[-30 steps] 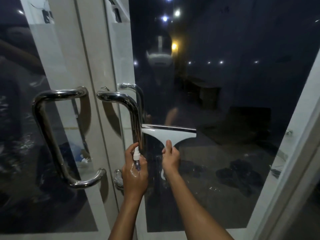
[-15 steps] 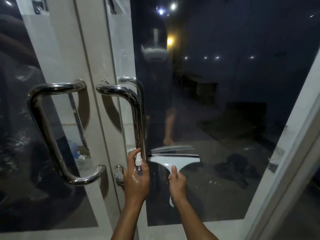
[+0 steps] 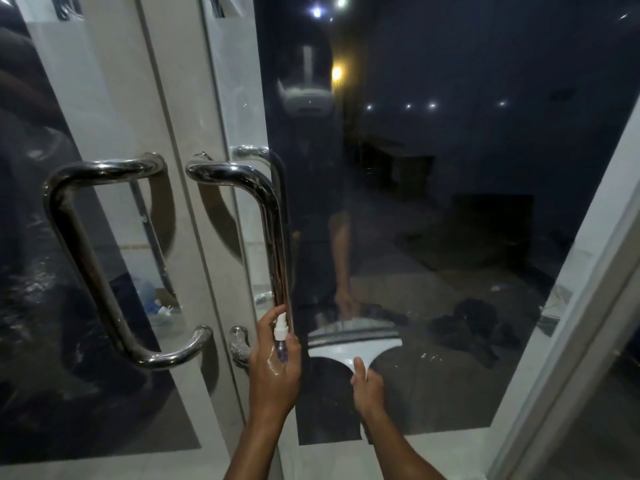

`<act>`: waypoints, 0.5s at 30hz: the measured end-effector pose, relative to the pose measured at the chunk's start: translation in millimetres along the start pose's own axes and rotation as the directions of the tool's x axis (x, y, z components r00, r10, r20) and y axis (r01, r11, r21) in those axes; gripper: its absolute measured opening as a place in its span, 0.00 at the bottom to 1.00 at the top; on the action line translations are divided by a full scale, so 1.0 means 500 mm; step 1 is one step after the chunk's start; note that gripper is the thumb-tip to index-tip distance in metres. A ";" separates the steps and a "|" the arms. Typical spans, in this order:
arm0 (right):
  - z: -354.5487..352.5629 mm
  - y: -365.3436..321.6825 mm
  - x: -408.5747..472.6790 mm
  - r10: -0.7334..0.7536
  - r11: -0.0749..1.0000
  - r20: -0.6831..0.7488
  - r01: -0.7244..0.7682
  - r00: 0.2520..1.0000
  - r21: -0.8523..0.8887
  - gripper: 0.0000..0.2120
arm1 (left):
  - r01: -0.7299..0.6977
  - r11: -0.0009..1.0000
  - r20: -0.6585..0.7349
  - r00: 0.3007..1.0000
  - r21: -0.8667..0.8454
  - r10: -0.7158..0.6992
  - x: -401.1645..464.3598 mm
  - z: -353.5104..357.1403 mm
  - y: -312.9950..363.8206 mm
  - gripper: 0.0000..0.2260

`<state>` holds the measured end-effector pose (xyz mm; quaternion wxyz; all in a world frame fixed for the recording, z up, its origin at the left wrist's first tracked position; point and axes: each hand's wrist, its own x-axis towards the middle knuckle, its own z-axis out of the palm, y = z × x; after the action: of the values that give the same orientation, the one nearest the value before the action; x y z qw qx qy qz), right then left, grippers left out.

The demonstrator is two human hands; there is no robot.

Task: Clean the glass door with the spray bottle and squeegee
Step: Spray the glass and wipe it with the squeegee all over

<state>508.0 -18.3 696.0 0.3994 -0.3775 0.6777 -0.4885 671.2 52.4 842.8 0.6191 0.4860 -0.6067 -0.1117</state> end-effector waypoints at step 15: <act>-0.190 -0.012 0.003 -0.209 0.878 0.160 0.257 0.965 -0.403 0.27 | -0.002 1.000 0.104 0.995 -0.011 0.003 -0.022 0.136 0.054 0.17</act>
<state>421.8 12.9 720.8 0.2840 -0.5602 0.6931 -0.3539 597.8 42.2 841.4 0.5896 0.4752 -0.6381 -0.1394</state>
